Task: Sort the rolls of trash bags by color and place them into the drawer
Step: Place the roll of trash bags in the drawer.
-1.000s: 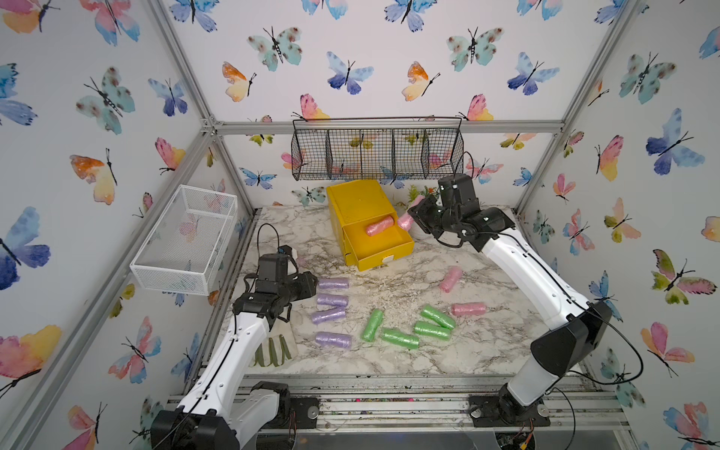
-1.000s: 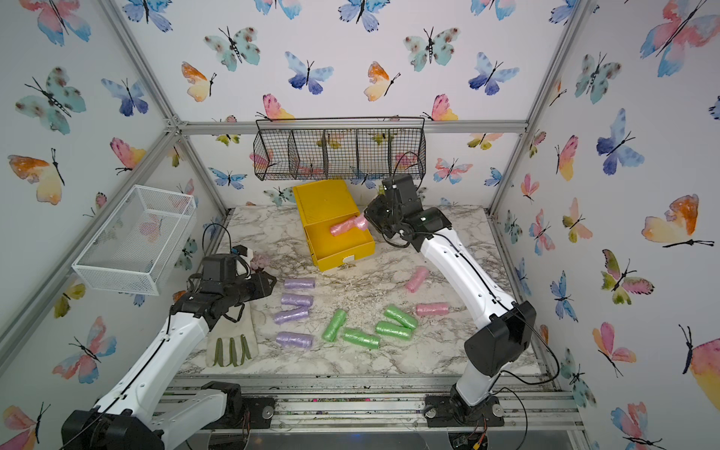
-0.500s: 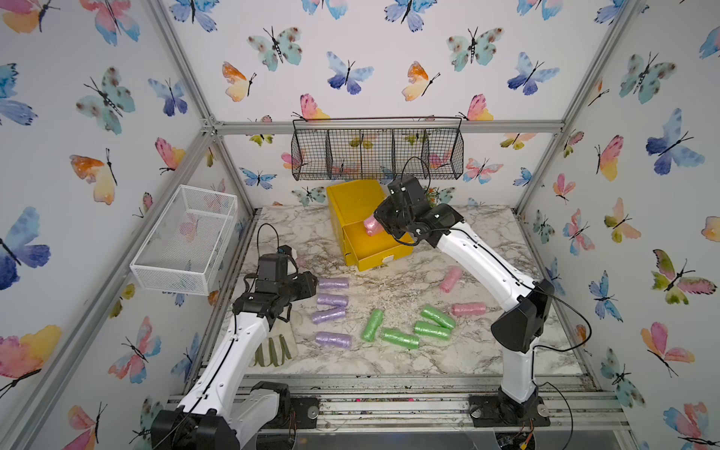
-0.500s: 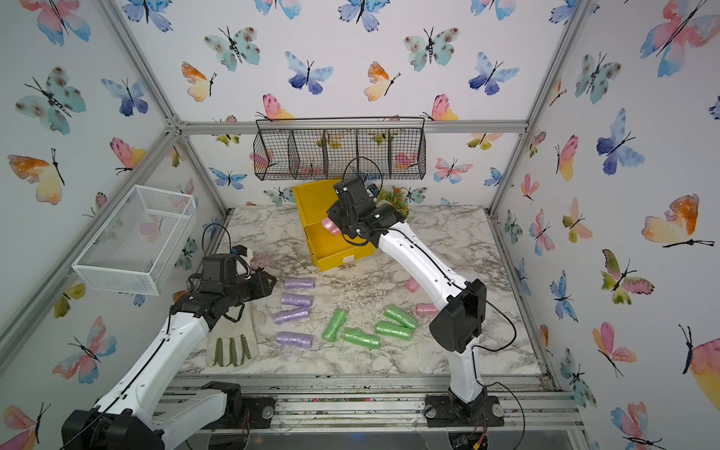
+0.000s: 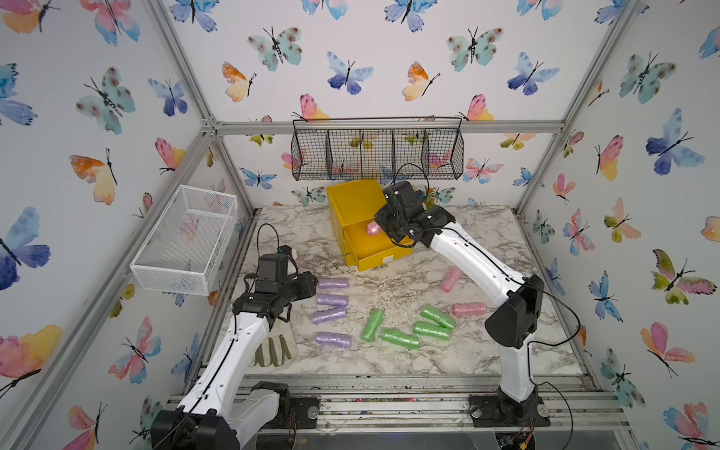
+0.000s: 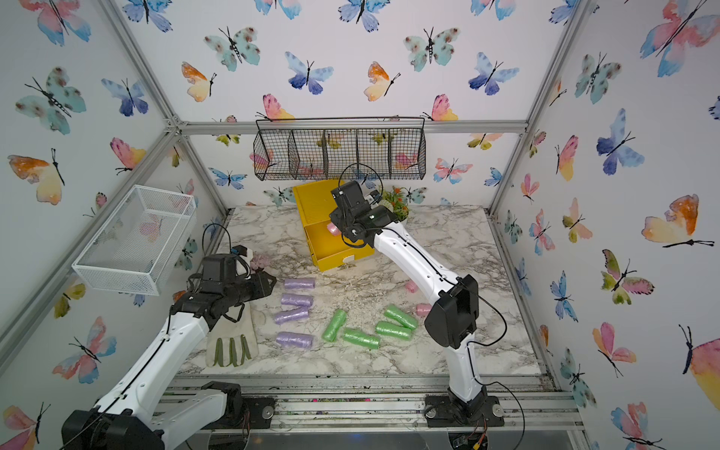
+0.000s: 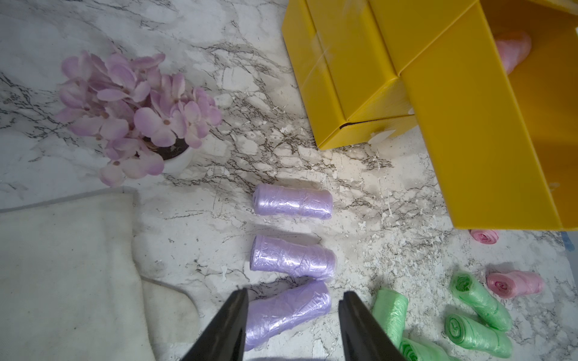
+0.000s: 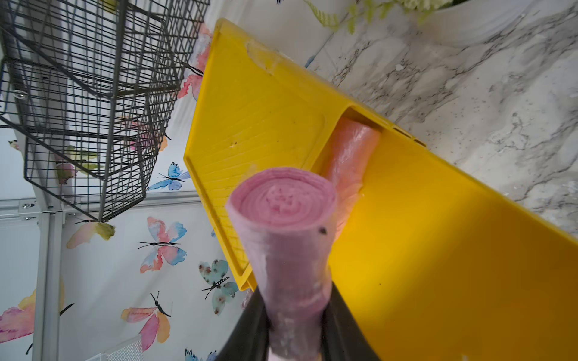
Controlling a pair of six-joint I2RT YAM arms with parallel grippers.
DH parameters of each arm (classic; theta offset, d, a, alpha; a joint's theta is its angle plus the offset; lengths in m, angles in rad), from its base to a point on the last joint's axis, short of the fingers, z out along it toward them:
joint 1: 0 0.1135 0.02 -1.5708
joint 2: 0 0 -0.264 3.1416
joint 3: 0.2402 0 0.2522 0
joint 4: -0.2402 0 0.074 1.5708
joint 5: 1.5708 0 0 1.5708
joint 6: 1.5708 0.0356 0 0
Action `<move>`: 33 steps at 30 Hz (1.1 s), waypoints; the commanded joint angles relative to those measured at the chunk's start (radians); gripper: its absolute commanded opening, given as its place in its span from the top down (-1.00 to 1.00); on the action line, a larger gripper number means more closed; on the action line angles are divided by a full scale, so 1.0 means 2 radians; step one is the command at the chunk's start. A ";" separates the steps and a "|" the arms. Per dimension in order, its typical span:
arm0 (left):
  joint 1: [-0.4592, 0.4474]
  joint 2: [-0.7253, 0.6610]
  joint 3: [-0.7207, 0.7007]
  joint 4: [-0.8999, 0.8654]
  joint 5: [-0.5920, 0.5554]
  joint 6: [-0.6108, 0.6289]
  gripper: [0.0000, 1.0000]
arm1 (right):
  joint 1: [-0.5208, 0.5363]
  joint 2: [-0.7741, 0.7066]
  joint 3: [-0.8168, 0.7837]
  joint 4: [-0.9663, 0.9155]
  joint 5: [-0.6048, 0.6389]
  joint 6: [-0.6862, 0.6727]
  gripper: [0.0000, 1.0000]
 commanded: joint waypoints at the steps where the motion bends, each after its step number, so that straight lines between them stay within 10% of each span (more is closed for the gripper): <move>1: 0.003 -0.009 -0.004 0.002 0.003 0.002 -0.04 | -0.001 0.021 -0.008 -0.006 0.003 0.006 0.42; 33: 0.004 -0.009 -0.004 0.002 0.009 0.003 -0.04 | -0.021 0.035 -0.026 -0.006 0.014 0.012 0.24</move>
